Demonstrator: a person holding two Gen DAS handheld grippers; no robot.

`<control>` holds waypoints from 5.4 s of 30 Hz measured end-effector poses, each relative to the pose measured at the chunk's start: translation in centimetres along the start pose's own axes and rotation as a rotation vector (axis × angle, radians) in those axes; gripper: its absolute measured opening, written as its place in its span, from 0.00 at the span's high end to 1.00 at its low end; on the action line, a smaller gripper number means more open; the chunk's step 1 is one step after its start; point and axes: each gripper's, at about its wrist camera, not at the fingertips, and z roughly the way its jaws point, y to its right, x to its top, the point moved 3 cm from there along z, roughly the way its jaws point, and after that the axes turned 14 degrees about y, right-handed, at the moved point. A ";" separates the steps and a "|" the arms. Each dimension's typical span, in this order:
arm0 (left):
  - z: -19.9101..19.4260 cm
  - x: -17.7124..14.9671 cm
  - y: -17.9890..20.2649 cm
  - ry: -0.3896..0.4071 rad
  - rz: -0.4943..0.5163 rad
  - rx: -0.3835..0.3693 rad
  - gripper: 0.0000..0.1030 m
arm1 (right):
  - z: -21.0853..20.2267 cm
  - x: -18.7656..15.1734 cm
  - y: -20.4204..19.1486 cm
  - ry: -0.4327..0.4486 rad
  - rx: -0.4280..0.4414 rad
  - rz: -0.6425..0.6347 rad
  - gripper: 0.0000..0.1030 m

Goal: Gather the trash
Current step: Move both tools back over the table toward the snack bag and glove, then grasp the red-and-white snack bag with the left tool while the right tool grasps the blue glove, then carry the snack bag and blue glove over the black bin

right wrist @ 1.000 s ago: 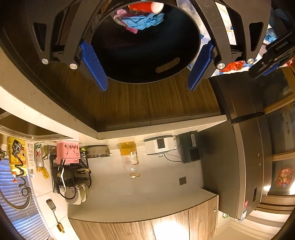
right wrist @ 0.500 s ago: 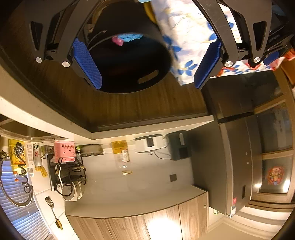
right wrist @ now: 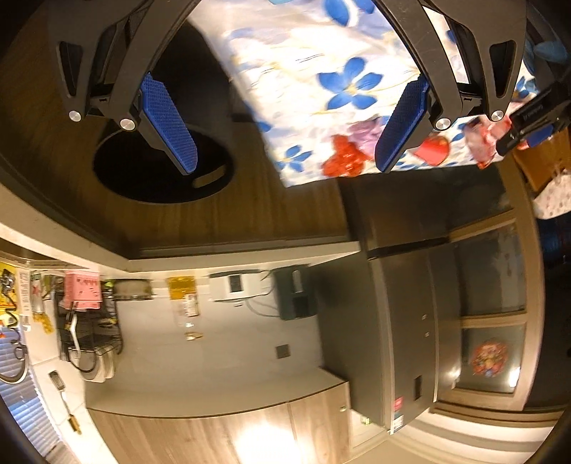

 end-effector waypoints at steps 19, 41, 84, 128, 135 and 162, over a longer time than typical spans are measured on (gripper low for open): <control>2.0 -0.8 -16.6 -0.082 -0.039 0.219 0.23 | 2.1 -3.3 -12.5 -0.079 0.192 -0.037 0.09; -0.5 -0.9 -17.1 -0.105 -0.175 0.075 0.94 | 9.1 -8.4 -19.3 -0.185 0.217 -0.085 0.20; -3.0 0.6 -13.5 -0.069 -0.144 0.003 0.94 | 6.0 -6.8 -16.1 -0.214 0.256 -0.039 0.97; -1.6 2.2 17.6 -0.042 -0.020 -0.479 0.94 | -1.2 3.4 8.6 0.035 -0.186 -0.014 0.97; -0.6 2.6 22.4 -0.025 -0.019 -0.543 0.94 | -0.8 4.7 11.0 0.064 -0.234 -0.010 0.97; 3.8 1.5 30.8 -0.035 -0.024 -0.632 0.94 | 3.2 5.3 14.2 0.067 -0.267 0.001 0.97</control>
